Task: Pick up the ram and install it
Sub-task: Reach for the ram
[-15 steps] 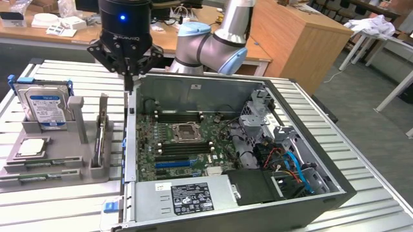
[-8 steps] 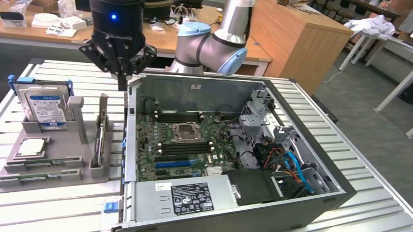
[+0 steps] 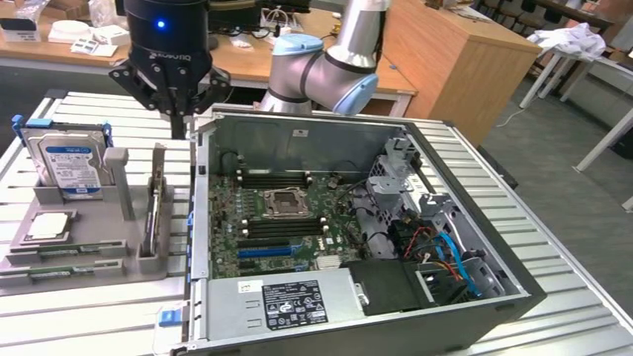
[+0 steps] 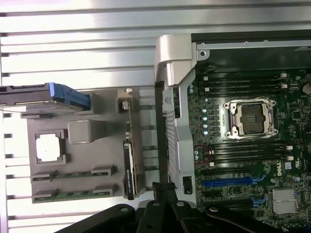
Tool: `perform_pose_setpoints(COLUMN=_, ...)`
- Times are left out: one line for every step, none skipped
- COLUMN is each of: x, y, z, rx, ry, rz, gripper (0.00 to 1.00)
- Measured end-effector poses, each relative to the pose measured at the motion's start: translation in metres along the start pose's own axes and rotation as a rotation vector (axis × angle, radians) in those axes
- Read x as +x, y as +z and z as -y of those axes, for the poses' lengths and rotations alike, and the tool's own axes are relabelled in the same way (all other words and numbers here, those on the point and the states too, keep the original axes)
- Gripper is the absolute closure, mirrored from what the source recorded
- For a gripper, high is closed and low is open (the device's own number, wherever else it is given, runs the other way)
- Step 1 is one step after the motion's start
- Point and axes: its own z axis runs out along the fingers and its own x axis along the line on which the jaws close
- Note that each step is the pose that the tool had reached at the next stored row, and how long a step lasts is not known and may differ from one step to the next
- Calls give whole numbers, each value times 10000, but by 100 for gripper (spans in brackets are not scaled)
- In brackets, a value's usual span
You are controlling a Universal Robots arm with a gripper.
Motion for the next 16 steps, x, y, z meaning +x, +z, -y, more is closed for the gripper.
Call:
perform_pose_setpoints(x=15, y=0, z=1, rx=0, ry=0, rz=0, gripper=89)
perform_pose_setpoints(x=36, y=0, z=3, rx=0, ry=-1, rz=0, gripper=89)
perform_pose_setpoints(x=57, y=-1, z=4, rx=0, ry=-1, rz=0, gripper=89)
perform_pose_setpoints(x=75, y=-1, z=6, rx=0, ry=0, rz=0, gripper=89)
perform_pose_setpoints(x=91, y=-1, z=7, rx=0, ry=1, rz=0, gripper=89)
perform_pose_setpoints(x=108, y=-2, z=8, rx=0, ry=1, rz=0, gripper=89)
perform_pose_setpoints(x=126, y=-2, z=9, rx=-1, ry=1, rz=0, gripper=89)
perform_pose_setpoints(x=143, y=-2, z=10, rx=0, ry=1, rz=0, gripper=89)
perform_pose_setpoints(x=161, y=-3, z=12, rx=0, ry=1, rz=0, gripper=89)
perform_pose_setpoints(x=176, y=-3, z=13, rx=0, ry=0, rz=0, gripper=89)
perform_pose_setpoints(x=190, y=-3, z=14, rx=0, ry=0, rz=0, gripper=89)
perform_pose_setpoints(x=206, y=-3, z=15, rx=-1, ry=0, rz=0, gripper=89)
perform_pose_setpoints(x=221, y=-3, z=16, rx=0, ry=0, rz=1, gripper=89)
perform_pose_setpoints(x=236, y=-3, z=18, rx=0, ry=0, rz=0, gripper=89)
perform_pose_setpoints(x=254, y=-4, z=19, rx=0, ry=0, rz=0, gripper=89)
perform_pose_setpoints(x=270, y=-3, z=20, rx=0, ry=0, rz=0, gripper=89)
